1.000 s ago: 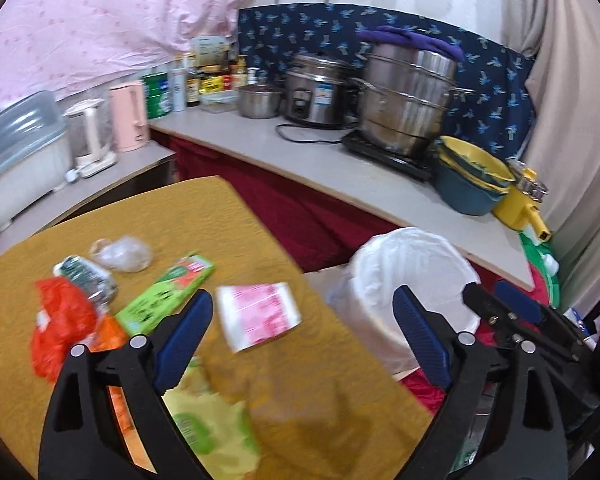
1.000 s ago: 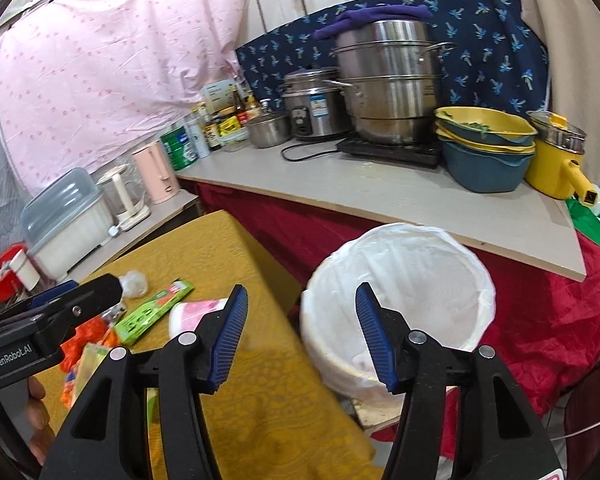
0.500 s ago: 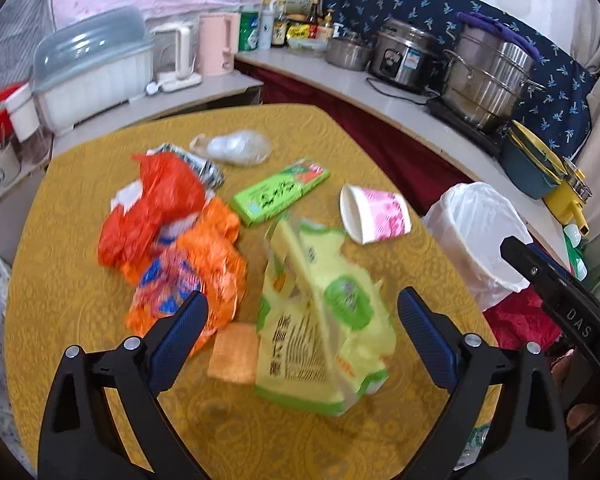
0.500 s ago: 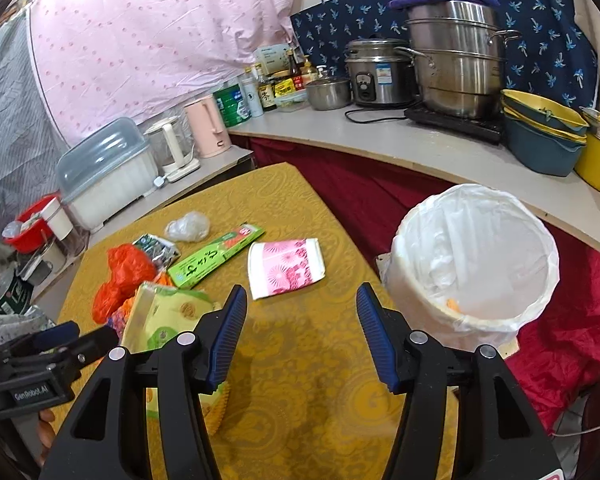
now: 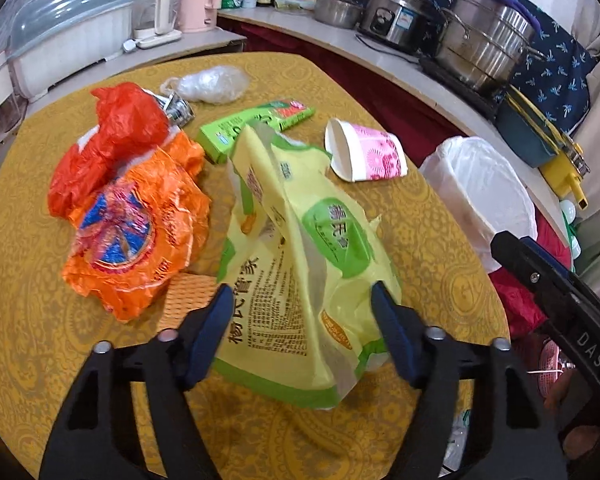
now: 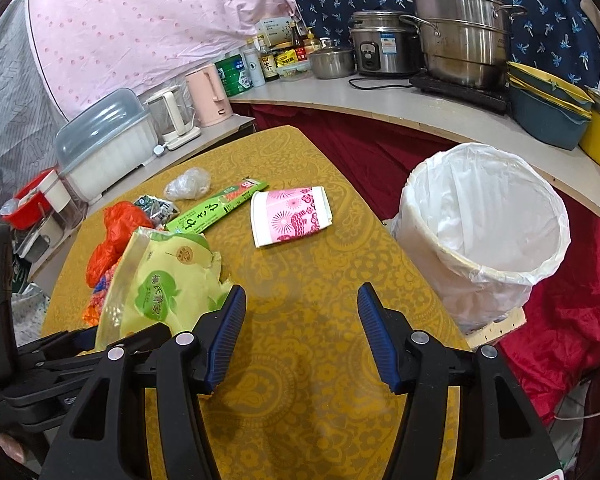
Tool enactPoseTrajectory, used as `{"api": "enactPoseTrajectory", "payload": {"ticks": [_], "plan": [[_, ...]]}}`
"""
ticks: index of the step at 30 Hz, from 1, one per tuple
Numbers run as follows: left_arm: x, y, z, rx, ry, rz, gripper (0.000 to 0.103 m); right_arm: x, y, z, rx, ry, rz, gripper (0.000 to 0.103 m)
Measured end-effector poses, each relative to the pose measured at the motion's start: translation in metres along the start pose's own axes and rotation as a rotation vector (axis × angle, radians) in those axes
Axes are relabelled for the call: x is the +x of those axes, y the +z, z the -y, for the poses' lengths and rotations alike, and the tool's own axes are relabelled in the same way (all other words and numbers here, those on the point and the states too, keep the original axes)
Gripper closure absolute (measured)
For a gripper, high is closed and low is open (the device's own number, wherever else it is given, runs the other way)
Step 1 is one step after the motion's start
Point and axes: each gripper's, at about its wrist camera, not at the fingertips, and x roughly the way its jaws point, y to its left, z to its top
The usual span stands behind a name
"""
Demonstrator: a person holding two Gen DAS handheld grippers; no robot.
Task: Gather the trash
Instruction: 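Grasp the green-and-yellow snack bag with the left gripper, then grasp the pink paper cup with the right gripper while the left gripper carries the bag toward the bin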
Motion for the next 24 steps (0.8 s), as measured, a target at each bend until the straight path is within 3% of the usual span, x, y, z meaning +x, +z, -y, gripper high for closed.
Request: {"api": "enactPoseTrajectory", "payload": {"ticks": [6,7,16,21,24], "plan": [[0.003,0.001,-0.002,0.002,-0.023,-0.008,0.09,0.008,-0.001,0.002,0.004,-0.004,-0.015,0.046],[0.0,0.002,-0.002,0.004,-0.027,-0.001,0.093,0.009,-0.001,0.002,0.003,-0.004,-0.017,0.046],[-0.042,0.032,-0.014,-0.01,-0.058,0.133,0.095,0.034,0.016,-0.006,-0.02,0.002,-0.018,0.039],[-0.056,0.057,-0.023,-0.026,-0.05,0.195,0.095,0.056,0.036,-0.011,-0.034,0.001,0.003,0.021],[-0.061,0.073,-0.028,-0.037,-0.04,0.225,0.095,0.077,0.046,-0.016,-0.05,-0.009,-0.004,0.019]]}}
